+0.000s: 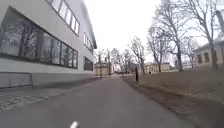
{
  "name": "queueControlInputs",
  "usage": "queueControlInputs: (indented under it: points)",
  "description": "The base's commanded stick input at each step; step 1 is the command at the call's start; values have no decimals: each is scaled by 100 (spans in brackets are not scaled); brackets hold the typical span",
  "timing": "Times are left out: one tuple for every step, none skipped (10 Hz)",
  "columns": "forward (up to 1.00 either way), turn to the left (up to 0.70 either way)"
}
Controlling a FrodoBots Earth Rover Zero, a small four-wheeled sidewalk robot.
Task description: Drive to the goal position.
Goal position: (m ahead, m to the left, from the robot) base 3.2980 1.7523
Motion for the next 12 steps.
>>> queueControlInputs:
  points:
    - [100,0]
    - [100,0]
    - [100,0]
    - [100,0]
    - [100,0]
    - [100,0]
    - [100,0]
    - [100,0]
    - [100,0]
    - [100,0]
    - [100,0]
    - [100,0]
